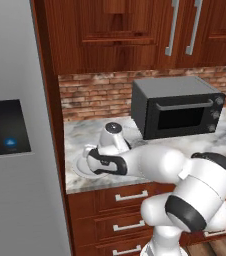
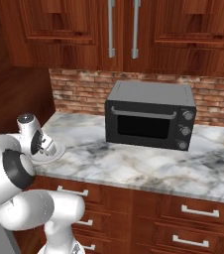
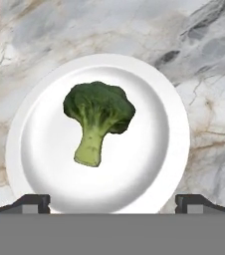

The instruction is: Pick the broccoli from the counter and place it in the microwave. Then turn on the microwave.

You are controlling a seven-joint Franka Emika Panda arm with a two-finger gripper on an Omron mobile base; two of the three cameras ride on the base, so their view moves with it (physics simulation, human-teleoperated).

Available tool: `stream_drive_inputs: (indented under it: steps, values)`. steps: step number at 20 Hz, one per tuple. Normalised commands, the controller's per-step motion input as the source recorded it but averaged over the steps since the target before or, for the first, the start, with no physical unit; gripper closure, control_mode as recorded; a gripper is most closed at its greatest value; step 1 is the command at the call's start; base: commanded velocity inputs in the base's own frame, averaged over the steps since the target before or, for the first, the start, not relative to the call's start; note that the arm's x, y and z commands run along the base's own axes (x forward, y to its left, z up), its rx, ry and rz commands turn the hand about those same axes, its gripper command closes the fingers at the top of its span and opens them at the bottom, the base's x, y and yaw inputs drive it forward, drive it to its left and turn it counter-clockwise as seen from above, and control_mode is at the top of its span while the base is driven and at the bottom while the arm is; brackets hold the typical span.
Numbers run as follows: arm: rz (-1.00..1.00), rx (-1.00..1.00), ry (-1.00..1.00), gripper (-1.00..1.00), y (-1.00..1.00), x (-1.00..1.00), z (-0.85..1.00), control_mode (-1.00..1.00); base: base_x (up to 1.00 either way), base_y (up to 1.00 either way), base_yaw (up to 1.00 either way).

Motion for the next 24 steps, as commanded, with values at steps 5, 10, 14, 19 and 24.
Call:
stream_drive_inputs:
  steps: [5,10,14,19,24]
  values:
    - [-0.05,0.0,0.0,-1.0,0.03,0.21,-0.12,-1.0,0.0,0.0,0.0]
    - [-0.04,0.0,0.01,-1.0,0.01,0.27,-0.12,-1.0,0.0,0.0,0.0]
    - [-0.03,0.0,0.04,-1.0,0.05,0.24,-0.21,-1.0,0.0,0.0,0.0]
    - [-0.02,0.0,0.05,-1.0,0.08,0.27,-0.17,-1.0,0.0,0.0,0.0]
    - [-0.02,0.0,0.06,-1.0,0.15,0.24,-0.17,-1.0,0.0,0.0,0.0]
